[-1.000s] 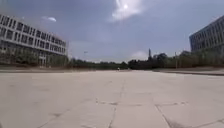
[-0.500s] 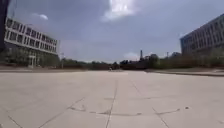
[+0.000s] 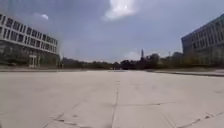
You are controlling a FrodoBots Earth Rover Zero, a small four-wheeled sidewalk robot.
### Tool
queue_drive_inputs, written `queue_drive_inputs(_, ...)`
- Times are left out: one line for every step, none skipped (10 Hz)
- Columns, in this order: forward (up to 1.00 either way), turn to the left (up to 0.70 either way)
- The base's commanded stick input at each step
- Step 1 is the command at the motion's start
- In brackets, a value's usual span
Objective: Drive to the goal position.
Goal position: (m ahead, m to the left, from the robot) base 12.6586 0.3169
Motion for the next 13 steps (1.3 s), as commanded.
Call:
queue_drive_inputs(0.70, 0.00)
queue_drive_inputs(0.70, 0.00)
queue_drive_inputs(0.70, 0.00)
queue_drive_inputs(0.70, 0.00)
queue_drive_inputs(0.70, 0.00)
queue_drive_inputs(0.70, -0.08)
queue_drive_inputs(0.70, -0.33)
queue_drive_inputs(0.70, -0.18)
queue_drive_inputs(0.70, 0.00)
queue_drive_inputs(0.70, 0.00)
queue_drive_inputs(0.70, 0.00)
queue_drive_inputs(0.70, 0.00)
queue_drive_inputs(0.70, 0.00)
